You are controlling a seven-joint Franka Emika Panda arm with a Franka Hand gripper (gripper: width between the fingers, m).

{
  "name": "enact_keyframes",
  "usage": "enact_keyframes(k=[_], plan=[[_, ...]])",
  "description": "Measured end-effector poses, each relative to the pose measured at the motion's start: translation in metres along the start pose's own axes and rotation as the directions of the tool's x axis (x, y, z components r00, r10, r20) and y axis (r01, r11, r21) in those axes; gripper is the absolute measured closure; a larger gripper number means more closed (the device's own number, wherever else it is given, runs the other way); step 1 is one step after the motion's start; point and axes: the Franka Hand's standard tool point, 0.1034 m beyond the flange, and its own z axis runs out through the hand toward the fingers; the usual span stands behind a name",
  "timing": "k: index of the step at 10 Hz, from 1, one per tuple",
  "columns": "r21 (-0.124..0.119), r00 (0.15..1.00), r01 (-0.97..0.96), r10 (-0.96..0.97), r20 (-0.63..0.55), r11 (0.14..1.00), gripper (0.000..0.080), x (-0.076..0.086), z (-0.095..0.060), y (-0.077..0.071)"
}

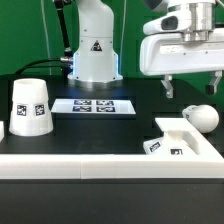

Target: Assemble lamp

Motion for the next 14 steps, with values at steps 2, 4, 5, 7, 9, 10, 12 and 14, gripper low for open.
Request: enact_keyframes(k=[2,4,5,7,9,10,12,14], plan=[[0.003,0.997,0.076,-0.076,0.020,0.997,0.0101,0.002,0.009,0.004],[0.003,0.997,0.075,-0.075,0.021,0.997,0.0101,0.002,0.009,0.004],[0.003,0.997,0.075,-0.075,0.022,0.997,0.0101,0.002,0.009,0.004],[0.006,0.992,0.127,-0.127,0.017,0.992,0.0101,0.002,0.008,-0.014],[0.017,0.992,0.126,-0.126,0.007,0.992,0.0101,-0.005,0.008,-0.044],[0.019,0.993,0.116,-0.116,-0.001,0.993,0.0101,-0.011,0.011,-0.053],[0.018,0.992,0.121,-0.121,0.029,0.993,0.0101,-0.014,0.012,-0.052],[0.019,0.976,0.117,-0.118,0.182,0.993,0.0101,-0.018,0.012,-0.051]])
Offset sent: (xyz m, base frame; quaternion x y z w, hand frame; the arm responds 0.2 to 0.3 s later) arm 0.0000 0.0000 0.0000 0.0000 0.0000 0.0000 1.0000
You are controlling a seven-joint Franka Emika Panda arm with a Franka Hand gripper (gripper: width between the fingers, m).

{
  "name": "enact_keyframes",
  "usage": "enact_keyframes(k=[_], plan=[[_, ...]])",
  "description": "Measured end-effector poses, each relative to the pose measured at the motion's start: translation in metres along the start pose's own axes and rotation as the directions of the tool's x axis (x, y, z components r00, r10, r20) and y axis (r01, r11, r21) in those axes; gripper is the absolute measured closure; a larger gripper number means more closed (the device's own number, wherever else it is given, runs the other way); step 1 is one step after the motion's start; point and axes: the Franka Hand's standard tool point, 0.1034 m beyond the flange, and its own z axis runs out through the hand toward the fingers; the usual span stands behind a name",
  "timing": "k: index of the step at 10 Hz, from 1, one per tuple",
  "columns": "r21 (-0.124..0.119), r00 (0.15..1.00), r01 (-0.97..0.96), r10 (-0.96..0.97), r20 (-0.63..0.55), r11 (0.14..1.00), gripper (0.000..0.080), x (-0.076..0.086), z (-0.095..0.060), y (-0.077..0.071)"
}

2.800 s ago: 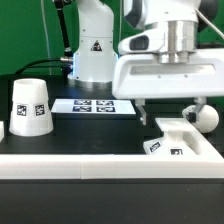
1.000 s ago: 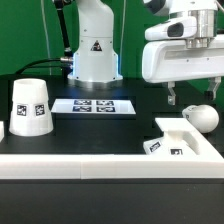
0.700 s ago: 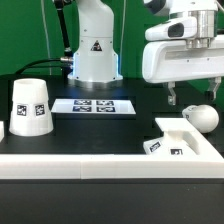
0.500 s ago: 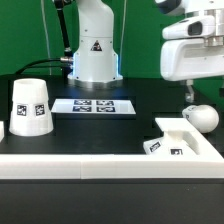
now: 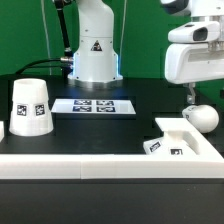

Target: Assemble lamp

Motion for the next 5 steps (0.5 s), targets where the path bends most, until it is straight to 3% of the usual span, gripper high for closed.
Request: enact_keyframes(k=[3,5], plan=[[-0.007,0.980,-0.026,0.026,0.197,1.000,0.0101,-0.0008,-0.0004,0.0131],[-0.006,0.955,-0.028,0.029,0.294,1.000,0.0101,-0.0033,0.0006,0.0127]])
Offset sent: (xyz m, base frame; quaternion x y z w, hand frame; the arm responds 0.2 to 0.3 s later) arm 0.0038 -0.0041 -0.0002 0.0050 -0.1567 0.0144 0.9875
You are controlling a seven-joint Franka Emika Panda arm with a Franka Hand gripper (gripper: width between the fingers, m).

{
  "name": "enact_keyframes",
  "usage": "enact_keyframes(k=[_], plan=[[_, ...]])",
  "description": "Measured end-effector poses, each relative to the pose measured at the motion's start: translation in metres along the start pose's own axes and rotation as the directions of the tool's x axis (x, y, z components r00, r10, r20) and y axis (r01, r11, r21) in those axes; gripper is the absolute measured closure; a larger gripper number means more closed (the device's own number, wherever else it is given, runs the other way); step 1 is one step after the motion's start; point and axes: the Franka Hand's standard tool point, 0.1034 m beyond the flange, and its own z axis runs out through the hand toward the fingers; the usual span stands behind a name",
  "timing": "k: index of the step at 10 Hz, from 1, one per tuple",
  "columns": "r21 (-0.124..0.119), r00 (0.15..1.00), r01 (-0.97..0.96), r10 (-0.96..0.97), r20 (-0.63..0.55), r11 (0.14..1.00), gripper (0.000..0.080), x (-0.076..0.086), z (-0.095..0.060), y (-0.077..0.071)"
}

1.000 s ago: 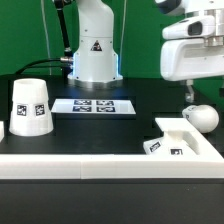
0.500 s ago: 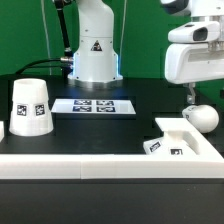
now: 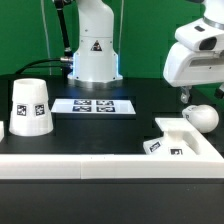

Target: Assemble lamp

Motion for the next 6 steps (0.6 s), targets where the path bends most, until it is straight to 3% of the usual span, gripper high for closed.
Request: enact_keyframes(k=[2,6], plan=[[0.001,0.991,-0.009,0.009,0.131,1.000,0.0101,-0.005,0.003,0.001],[-0.021,0.906,-0.055,0.059,0.419,0.998,0.0101,-0.007,0.012,0.000]])
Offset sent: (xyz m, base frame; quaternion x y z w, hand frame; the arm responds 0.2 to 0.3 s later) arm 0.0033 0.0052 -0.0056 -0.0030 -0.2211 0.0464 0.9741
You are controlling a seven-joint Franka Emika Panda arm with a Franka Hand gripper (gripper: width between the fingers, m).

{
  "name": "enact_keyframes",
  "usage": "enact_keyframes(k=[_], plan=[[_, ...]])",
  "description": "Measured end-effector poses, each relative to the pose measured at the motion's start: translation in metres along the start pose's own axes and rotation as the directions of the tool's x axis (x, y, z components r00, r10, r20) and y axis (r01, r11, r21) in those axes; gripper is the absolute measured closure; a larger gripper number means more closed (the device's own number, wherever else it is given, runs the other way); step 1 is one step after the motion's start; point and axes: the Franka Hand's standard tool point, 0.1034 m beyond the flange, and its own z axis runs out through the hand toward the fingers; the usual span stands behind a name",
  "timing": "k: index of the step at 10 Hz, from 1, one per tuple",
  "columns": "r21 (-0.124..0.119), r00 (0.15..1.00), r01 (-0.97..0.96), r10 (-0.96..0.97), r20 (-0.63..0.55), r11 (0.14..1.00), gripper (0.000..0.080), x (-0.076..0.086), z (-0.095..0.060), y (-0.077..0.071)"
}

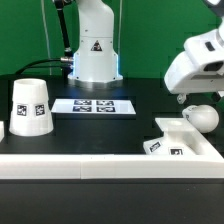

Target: Assemble lamp

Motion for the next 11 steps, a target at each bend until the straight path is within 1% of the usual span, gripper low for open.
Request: enact_keyframes(k=[1,2,4,8,11], plan=[[0.001,0.999,-0.002,0.002,0.039,1.000,0.0101,0.006,0.000,0.001],[0.004,0.999,-0.009,0.009,0.042,1.000,0.0101,0.012,0.001,0.004],[0.006,0.999,-0.027,0.027,0.043,1.000,0.0101,0.014,0.002,0.005],[0.008,0.998,-0.042,0.041,0.054,0.999,0.0101,0.022,0.016,0.007],[0.005,0.997,-0.057,0.056,0.060,0.998,0.0101,0.026,0.027,0.003]])
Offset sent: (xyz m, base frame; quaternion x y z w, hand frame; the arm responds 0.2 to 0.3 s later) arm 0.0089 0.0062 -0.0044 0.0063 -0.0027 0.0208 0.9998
